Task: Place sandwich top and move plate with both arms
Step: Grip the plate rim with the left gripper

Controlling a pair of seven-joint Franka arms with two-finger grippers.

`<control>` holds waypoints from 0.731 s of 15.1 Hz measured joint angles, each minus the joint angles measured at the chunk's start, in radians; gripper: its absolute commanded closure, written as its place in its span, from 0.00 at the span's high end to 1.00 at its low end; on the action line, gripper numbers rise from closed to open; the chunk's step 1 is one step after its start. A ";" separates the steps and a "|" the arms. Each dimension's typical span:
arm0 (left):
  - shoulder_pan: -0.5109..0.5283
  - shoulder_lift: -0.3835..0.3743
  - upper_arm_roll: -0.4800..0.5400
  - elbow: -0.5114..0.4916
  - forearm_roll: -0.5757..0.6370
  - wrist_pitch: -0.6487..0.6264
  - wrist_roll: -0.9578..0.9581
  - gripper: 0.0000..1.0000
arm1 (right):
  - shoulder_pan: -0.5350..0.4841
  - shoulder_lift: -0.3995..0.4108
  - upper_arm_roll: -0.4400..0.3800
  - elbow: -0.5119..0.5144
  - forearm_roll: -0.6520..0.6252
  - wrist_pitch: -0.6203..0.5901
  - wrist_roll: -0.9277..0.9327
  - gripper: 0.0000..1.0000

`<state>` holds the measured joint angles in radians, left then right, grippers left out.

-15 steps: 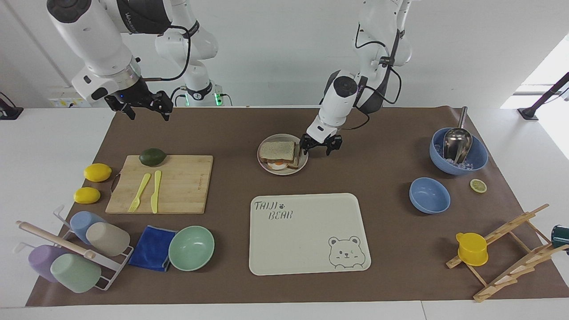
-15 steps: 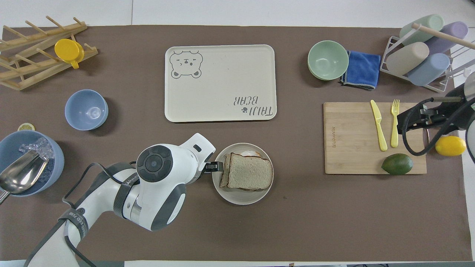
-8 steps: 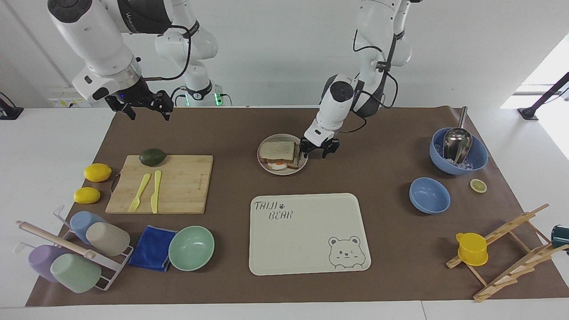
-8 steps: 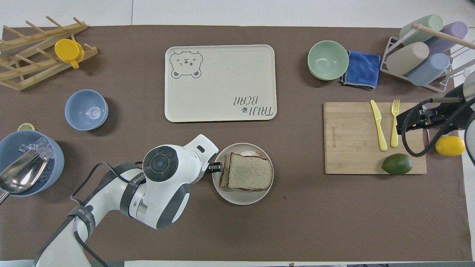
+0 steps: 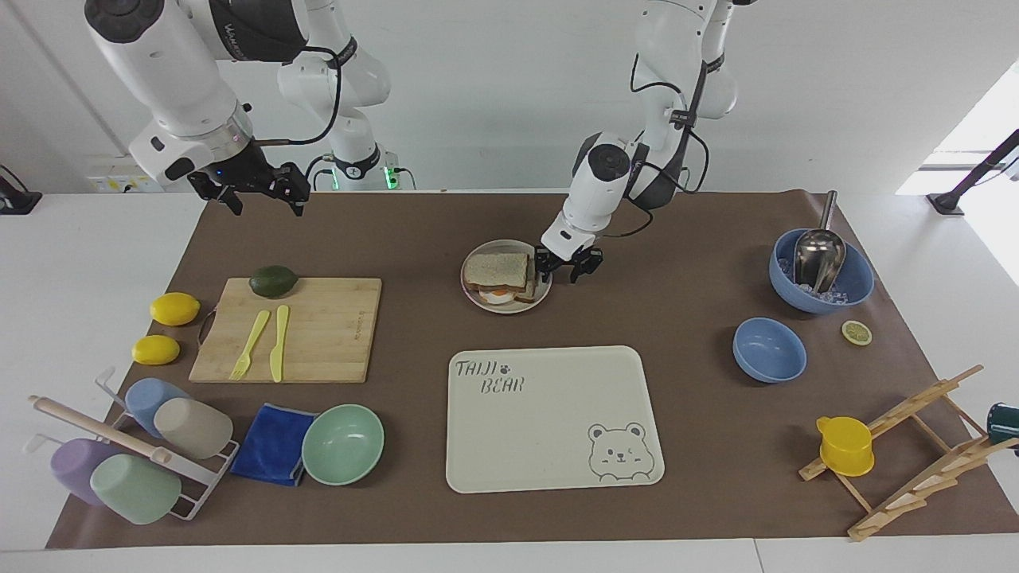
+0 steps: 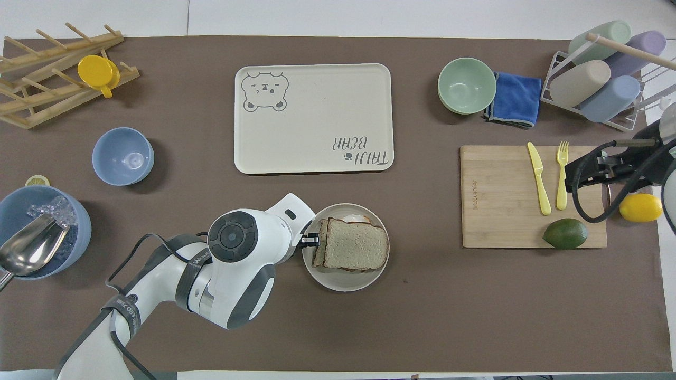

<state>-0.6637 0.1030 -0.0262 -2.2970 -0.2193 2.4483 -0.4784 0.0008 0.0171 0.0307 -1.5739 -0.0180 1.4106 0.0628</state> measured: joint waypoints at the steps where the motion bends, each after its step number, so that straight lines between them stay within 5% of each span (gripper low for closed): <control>1: -0.002 0.005 0.000 0.000 -0.001 0.008 0.000 0.25 | 0.000 0.000 0.000 -0.001 0.000 0.000 0.000 1.00; 5: -0.013 0.016 -0.001 0.000 -0.003 0.030 0.000 0.01 | 0.000 -0.003 0.000 -0.003 0.000 0.000 0.000 1.00; 11: -0.013 0.009 -0.004 0.002 -0.007 0.031 0.006 0.00 | 0.000 -0.006 0.000 -0.004 0.000 0.000 0.000 1.00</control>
<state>-0.6769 0.1122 -0.0300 -2.2953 -0.2264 2.4795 -0.4724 0.0011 0.0113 0.0311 -1.5781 -0.0180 1.4107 0.0627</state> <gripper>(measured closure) 0.938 0.000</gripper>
